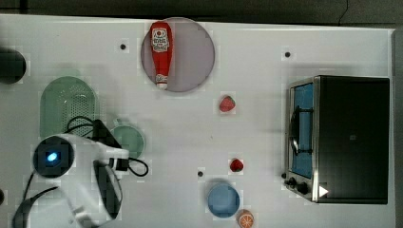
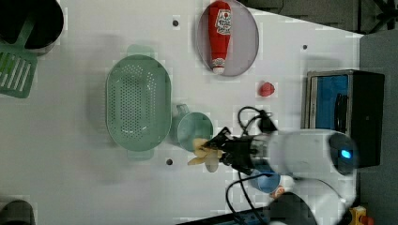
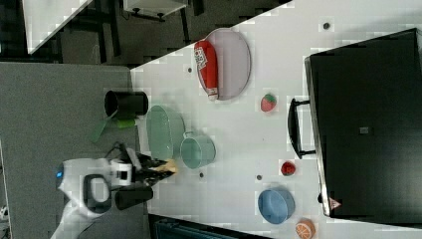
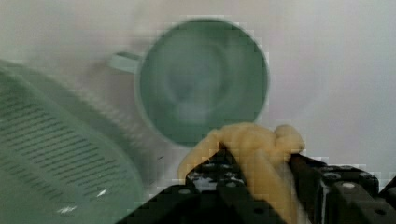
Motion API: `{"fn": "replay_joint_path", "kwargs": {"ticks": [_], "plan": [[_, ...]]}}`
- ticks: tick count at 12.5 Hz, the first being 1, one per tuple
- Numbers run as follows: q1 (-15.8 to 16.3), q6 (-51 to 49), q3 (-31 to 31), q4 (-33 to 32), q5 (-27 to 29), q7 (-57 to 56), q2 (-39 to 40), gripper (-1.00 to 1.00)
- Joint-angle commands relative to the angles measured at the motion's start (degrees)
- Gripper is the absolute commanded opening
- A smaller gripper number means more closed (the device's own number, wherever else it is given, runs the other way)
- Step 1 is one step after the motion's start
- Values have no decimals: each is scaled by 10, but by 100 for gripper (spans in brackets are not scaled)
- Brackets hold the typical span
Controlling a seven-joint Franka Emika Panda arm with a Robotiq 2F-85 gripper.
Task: Pick Banana and place it in mug.
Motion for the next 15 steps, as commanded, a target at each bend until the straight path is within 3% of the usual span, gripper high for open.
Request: {"fn": "replay_joint_path", "kwargs": {"ticks": [1,2,5,8,11,15], "plan": [[-17,62,-12,15,-23,39,28,-32],[-17,83,-16,14,-35,40,46,-24],[-17,120,-20,13,-51,44,74,40],[-17,106,-25,14,-50,44,53,99],[-21,68,-33,24,-49,44,-3,100],[-30,-103,-78,75,-49,25,-110,100]]}}
